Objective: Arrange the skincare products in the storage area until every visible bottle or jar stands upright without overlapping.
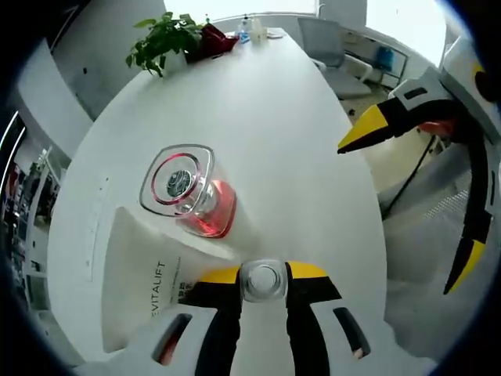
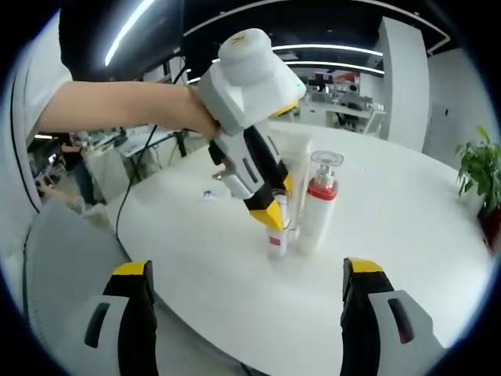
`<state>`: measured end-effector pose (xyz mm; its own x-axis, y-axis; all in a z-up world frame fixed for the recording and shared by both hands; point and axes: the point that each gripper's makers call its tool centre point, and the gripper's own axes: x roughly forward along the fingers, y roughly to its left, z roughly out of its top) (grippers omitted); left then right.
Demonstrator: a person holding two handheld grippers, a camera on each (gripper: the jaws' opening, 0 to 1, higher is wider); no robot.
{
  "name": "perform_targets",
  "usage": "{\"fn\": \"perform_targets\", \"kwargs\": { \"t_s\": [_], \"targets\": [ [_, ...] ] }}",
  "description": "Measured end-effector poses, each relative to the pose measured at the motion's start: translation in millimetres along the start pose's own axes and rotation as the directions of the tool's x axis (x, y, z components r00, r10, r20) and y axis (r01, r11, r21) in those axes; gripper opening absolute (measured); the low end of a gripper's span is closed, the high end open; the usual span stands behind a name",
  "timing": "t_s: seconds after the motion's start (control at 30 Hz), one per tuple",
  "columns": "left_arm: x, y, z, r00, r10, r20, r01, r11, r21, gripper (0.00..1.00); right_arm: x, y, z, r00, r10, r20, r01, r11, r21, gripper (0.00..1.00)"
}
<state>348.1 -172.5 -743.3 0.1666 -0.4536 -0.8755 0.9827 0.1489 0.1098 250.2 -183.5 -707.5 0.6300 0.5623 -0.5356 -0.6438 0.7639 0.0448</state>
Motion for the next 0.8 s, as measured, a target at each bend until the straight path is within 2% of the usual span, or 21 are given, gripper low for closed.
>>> {"fn": "perform_targets", "kwargs": {
  "t_s": [0.8],
  "targets": [
    [-5.5,1.3,2.9,1.0,0.015,0.009,-0.015,1.0,0.027,0.32,0.5,0.1,0.0,1.0,-0.001,-0.004,0.001,1.0,-0.004,0.99]
  ]
}}
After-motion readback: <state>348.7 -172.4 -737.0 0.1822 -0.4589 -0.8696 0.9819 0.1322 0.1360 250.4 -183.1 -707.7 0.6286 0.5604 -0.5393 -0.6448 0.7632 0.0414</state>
